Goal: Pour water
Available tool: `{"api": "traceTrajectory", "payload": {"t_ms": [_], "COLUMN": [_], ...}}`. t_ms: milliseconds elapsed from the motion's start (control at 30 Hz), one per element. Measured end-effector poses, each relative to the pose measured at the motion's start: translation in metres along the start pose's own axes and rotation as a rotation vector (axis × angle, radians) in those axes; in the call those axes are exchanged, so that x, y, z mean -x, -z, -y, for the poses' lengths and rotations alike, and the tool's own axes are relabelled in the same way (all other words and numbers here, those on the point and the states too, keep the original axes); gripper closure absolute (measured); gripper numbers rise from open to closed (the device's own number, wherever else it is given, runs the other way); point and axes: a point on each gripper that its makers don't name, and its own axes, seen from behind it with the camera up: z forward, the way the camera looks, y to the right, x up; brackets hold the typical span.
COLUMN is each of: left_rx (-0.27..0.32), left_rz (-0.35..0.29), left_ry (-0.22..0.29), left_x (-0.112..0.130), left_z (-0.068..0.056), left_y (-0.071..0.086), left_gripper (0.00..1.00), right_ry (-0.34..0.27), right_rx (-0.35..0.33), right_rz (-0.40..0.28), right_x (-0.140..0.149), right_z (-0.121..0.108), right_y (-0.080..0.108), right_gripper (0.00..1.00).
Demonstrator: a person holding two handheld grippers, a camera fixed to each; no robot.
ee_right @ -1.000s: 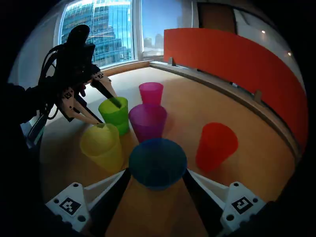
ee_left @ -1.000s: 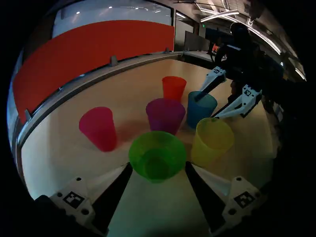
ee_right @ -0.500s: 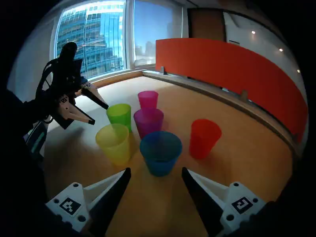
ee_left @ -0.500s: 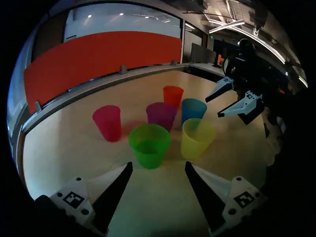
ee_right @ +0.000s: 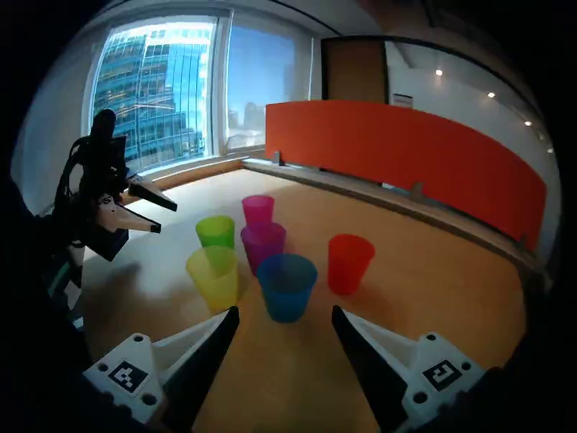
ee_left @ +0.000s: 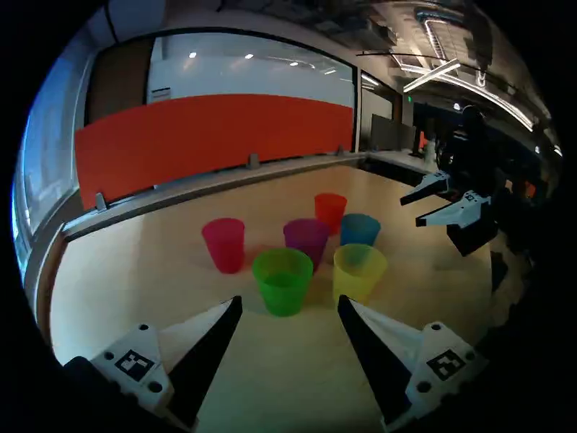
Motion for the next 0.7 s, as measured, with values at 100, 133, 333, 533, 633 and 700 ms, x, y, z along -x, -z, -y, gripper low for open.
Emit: {"api": "traceTrajectory", "payload": {"t_ms": [100, 133, 333, 533, 633, 700], "left_rx": [-0.056, -0.074, -0.193, -0.302, -0.350, -0.381], "left_rz": [-0.056, -0.072, -0.185, -0.287, -0.324, -0.346], "left_ry": [0.009, 0.010, 0.025, 0.053, 0.056, 0.055], "left_x": [-0.008, -0.011, -0.032, -0.049, -0.053, -0.055], "left_z": [0.009, 0.012, 0.032, 0.051, 0.057, 0.060], "left_y": [0.005, 0.007, 0.020, 0.036, 0.044, 0.049], "left_gripper": [0.01, 0.01, 0.01, 0.01, 0.01, 0.01], "right_ry": [-0.005, -0.007, -0.032, -0.060, -0.077, -0.090], "right_rx": [0.041, 0.057, 0.172, 0.292, 0.352, 0.390], "right_rz": [-0.051, -0.068, -0.176, -0.266, -0.301, -0.325], "right_x": [-0.010, -0.014, -0.035, -0.050, -0.055, -0.058], "right_z": [-0.005, -0.008, -0.029, -0.051, -0.063, -0.070], "right_y": [0.005, 0.006, 0.018, 0.029, 0.034, 0.037], "right_gripper": [0.00, 0.00, 0.00, 0.00, 0.00, 0.00]}}
